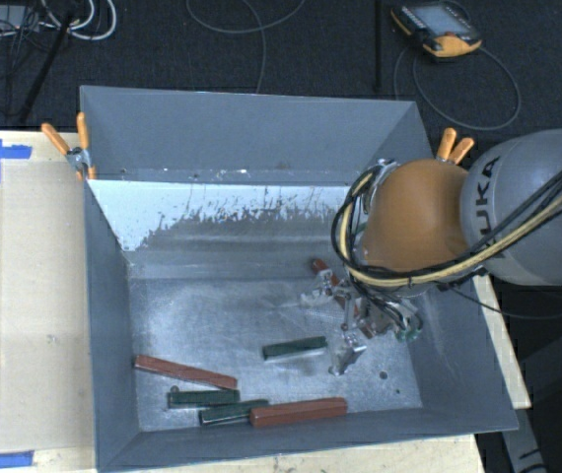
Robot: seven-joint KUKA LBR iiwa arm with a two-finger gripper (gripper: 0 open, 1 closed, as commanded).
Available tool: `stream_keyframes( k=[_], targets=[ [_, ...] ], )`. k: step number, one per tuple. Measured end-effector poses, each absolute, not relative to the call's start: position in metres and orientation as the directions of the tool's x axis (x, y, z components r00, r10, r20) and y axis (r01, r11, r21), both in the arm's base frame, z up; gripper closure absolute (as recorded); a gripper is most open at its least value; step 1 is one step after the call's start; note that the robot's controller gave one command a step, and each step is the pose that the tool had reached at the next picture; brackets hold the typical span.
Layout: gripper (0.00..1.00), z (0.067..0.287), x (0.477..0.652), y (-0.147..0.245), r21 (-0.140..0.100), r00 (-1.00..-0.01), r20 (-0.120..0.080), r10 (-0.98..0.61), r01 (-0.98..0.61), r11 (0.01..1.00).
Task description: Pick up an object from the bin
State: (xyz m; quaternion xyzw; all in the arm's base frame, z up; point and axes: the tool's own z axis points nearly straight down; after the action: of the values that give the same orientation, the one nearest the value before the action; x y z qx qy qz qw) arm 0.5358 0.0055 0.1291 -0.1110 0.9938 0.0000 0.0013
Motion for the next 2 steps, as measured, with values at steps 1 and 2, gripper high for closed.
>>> stream_keyframes(
  k=[1,2],
  targets=[
    [1.0,0.0766,0.5628,0.0105,-0.001,-0.991,-0.017,-0.133,-0.133,0.991],
    [1.0,0.0766,0.5628,0.0105,-0.001,-0.991,-0.017,-0.133,-0.133,0.991]
  ],
)
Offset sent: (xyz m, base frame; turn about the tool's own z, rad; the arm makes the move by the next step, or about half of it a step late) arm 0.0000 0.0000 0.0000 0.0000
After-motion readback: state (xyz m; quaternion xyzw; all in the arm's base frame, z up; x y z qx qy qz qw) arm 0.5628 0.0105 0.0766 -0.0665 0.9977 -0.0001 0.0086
